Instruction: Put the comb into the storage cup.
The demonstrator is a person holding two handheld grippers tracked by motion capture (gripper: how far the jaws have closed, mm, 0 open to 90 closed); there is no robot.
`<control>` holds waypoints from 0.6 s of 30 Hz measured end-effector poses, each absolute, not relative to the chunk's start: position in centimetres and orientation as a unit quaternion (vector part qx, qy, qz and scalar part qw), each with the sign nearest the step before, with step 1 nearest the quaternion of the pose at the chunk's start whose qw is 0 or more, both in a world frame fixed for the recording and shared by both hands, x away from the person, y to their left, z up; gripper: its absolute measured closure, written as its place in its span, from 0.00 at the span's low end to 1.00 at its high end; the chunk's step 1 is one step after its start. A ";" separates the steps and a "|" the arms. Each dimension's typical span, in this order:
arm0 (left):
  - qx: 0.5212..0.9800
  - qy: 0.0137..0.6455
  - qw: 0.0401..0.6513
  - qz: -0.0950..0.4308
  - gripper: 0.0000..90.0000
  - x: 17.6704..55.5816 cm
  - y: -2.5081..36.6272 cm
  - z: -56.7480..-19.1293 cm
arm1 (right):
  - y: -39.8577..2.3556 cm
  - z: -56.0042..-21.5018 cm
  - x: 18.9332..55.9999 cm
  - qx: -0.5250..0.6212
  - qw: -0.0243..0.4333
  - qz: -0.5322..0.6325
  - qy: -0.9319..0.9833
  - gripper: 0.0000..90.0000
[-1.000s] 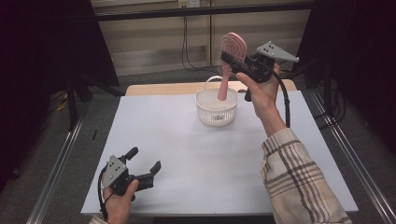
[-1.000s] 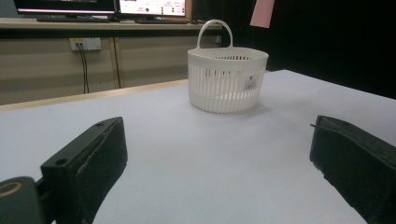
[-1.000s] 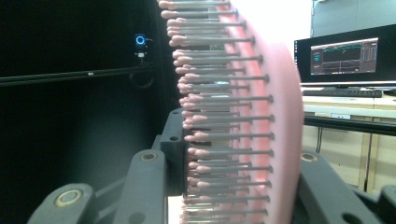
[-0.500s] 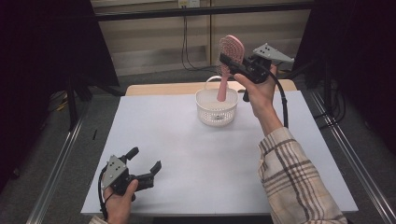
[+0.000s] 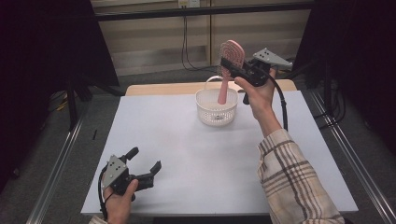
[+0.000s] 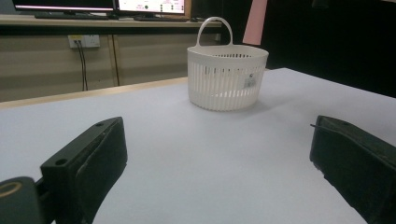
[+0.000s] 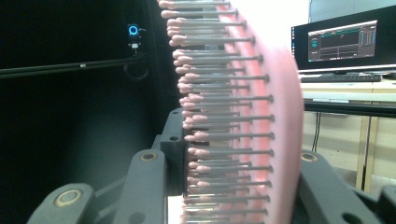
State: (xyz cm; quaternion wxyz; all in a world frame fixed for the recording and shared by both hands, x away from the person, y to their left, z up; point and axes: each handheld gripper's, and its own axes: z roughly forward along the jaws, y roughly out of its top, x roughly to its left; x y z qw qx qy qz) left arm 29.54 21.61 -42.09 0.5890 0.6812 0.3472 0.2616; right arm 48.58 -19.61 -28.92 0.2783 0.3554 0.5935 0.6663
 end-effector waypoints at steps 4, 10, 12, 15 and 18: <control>0.681 0.348 0.590 0.261 0.05 29.5 21.6 -42.1 | -19.6 -29.1 48.7 0.356 0.277 0.665 0.595 0.70; 0.684 0.346 0.588 0.259 0.05 29.6 21.6 -42.1 | -19.6 -29.4 49.0 0.360 0.273 0.664 0.597 0.70; 0.684 0.346 0.587 0.259 0.05 29.6 21.6 -42.1 | -19.5 -29.6 49.1 0.360 0.272 0.662 0.599 0.70; 0.681 0.349 0.590 0.259 0.05 29.5 21.6 -42.1 | -19.4 -29.9 49.4 0.362 0.270 0.661 0.599 0.70; 0.680 0.350 0.590 0.259 0.05 29.5 21.6 -42.1 | -19.4 -30.2 49.6 0.366 0.268 0.661 0.598 0.70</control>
